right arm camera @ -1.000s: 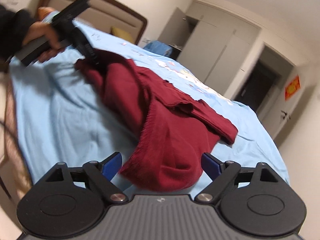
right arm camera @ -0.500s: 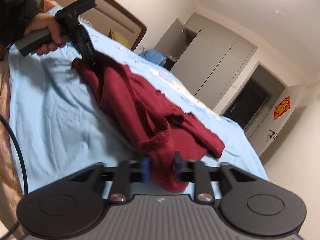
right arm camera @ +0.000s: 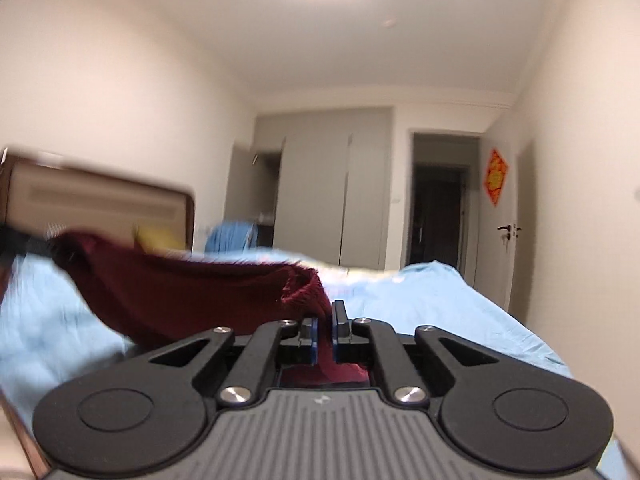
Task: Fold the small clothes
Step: 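Lift the hem with both tools and fold it toward the collar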
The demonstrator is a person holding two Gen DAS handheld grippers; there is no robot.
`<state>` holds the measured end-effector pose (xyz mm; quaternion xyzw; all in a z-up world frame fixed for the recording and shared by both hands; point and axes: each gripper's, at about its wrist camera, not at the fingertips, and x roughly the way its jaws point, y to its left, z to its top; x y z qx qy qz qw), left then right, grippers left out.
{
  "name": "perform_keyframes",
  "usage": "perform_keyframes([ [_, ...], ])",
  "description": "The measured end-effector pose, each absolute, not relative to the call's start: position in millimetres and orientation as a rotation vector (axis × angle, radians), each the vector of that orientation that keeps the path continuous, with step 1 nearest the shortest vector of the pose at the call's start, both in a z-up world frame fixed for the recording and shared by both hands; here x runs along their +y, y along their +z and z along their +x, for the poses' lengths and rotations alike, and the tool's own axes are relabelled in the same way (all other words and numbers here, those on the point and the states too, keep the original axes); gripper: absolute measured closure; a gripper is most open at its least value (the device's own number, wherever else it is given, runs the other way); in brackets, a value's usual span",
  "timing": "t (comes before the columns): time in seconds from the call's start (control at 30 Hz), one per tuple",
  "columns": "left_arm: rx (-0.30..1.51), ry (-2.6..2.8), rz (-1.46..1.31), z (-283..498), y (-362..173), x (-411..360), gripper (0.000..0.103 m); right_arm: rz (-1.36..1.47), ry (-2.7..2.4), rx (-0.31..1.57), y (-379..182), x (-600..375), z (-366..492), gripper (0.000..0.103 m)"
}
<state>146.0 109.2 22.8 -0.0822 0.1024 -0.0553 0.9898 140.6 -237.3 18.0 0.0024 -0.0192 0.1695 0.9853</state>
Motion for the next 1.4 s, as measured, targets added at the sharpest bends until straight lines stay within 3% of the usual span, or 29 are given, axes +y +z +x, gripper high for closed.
perform_keyframes([
  [0.3,-0.013,-0.151,-0.129,64,73,101,0.101,0.075,0.322,-0.242,55,-270,80,0.097],
  [0.67,0.046,-0.204,-0.123,19,78,109,0.100,0.031,0.322,-0.201,61,-269,71,0.097],
  [1.07,0.323,-0.172,-0.184,140,79,124,0.098,0.011,0.313,0.027,63,-255,202,0.097],
  [1.4,0.521,-0.108,-0.154,285,61,137,0.097,0.013,0.341,0.205,43,-237,340,0.097],
])
